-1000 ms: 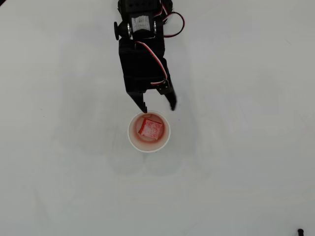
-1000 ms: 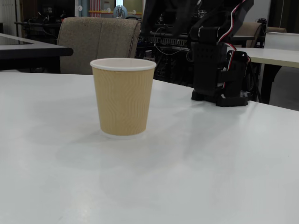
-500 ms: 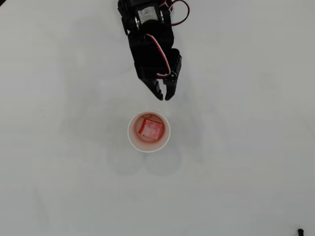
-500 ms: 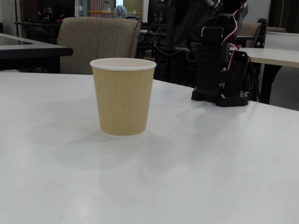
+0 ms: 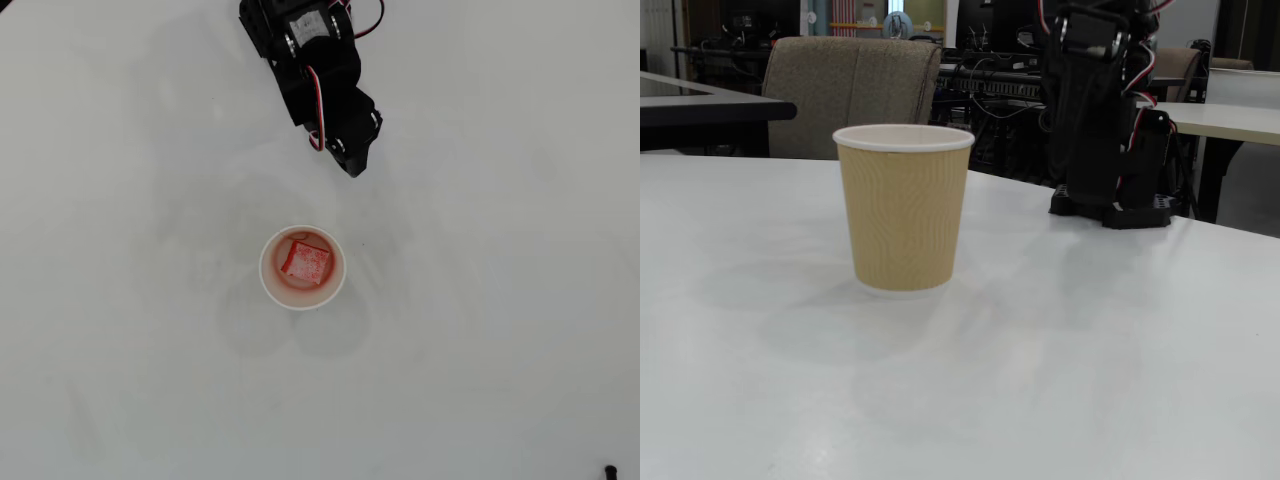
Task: Grasp a red cube and put it in the cup.
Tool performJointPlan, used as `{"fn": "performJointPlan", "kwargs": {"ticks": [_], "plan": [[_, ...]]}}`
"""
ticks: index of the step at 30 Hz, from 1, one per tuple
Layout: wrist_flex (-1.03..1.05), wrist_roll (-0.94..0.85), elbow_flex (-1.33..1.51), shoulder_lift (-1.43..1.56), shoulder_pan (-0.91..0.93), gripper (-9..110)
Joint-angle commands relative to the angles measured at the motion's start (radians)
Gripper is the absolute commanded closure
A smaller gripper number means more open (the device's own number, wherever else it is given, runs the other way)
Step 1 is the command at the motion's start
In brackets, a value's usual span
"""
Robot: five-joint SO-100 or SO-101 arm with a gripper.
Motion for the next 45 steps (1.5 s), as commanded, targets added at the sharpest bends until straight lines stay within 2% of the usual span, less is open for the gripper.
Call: {"fn": "performJointPlan", "kwargs": {"ticks": [1, 12, 31, 45], "plan": [[-0.069, 0.101, 0.04, 0.032, -0.035, 101], [-0.175, 0.146, 0.218, 0.107, 0.031, 101], [0.04, 0.199, 0.258, 0.264, 0.272, 101], [-0.04, 0.199, 0.373, 0.264, 0.353, 101]]}}
